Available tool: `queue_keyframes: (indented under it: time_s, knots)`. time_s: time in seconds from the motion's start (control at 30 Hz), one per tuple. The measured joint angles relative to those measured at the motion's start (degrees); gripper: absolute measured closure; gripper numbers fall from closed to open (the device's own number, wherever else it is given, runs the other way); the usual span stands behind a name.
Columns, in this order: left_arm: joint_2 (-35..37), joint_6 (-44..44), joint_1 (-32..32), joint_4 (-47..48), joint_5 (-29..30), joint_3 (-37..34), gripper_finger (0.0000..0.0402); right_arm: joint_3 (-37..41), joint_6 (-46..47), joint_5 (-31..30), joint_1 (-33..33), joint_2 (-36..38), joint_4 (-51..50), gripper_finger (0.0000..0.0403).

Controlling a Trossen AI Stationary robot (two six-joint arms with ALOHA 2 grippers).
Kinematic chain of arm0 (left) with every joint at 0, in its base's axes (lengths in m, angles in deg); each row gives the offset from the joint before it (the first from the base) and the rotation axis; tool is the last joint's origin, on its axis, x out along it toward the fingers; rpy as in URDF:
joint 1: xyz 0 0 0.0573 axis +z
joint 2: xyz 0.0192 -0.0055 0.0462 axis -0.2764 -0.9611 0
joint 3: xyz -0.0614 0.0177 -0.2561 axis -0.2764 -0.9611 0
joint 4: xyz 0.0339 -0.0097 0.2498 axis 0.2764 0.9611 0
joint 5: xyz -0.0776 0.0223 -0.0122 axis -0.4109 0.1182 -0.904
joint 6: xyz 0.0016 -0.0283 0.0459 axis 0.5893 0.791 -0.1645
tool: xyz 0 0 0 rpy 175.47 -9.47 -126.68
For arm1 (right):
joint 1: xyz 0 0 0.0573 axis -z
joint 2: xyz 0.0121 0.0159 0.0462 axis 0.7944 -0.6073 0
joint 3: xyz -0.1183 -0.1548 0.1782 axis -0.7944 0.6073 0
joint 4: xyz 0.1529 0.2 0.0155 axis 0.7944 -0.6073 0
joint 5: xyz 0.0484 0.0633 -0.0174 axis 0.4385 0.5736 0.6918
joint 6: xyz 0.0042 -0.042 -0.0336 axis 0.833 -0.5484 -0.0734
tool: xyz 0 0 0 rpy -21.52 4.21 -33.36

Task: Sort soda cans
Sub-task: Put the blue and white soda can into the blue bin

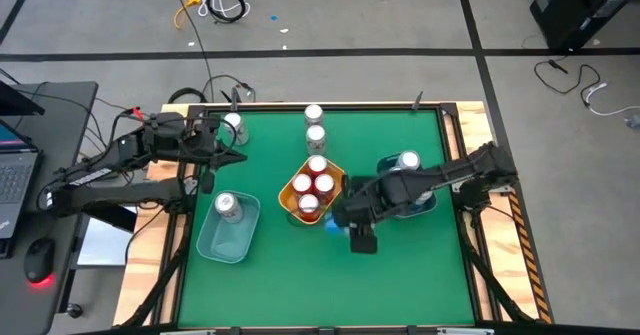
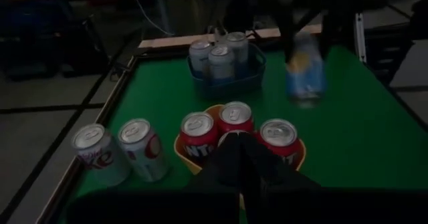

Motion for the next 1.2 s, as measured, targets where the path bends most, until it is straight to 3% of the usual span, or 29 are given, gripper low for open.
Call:
queue_keyframes:
  time_s: [0.17, 0.27, 0.5, 0.7, 0.87, 1.03, 1.2]
  knots:
    - [0.00, 0.61, -1.43, -1.03, 1.49, 0.00, 0.0401, 23.08, 0.04, 6.26, -1.26, 7.00, 27.01, 0.0166]
    - [0.02, 0.76, -2.18, -1.47, 2.25, -0.02, 0.0401, 34.27, 0.06, 6.84, -1.02, 9.05, 39.76, 0.0166]
    - [-0.11, 0.79, -3.71, -1.48, 5.82, -0.02, 0.0401, 48.08, 0.96, 3.67, 1.16, 9.97, 55.87, 0.0166]
    - [-0.50, 0.81, -3.81, -1.47, 6.15, -0.02, 0.0401, 53.34, 0.56, 1.88, 3.08, 9.71, 66.86, 0.0163]
    - [-1.37, 0.81, -3.81, -1.59, 6.21, -0.02, 0.0401, 55.16, 0.49, 0.80, 3.68, 9.67, 71.05, 0.0133]
    - [-2.67, 0.74, -3.81, -1.98, 6.25, -0.04, 0.0401, 51.36, 0.44, 0.82, 3.64, 10.39, 68.62, 0.0081]
    - [-3.64, 0.70, -3.82, -2.22, 6.25, -0.04, 0.0401, 45.03, -0.92, 0.52, 2.45, 11.87, 56.80, 0.0043]
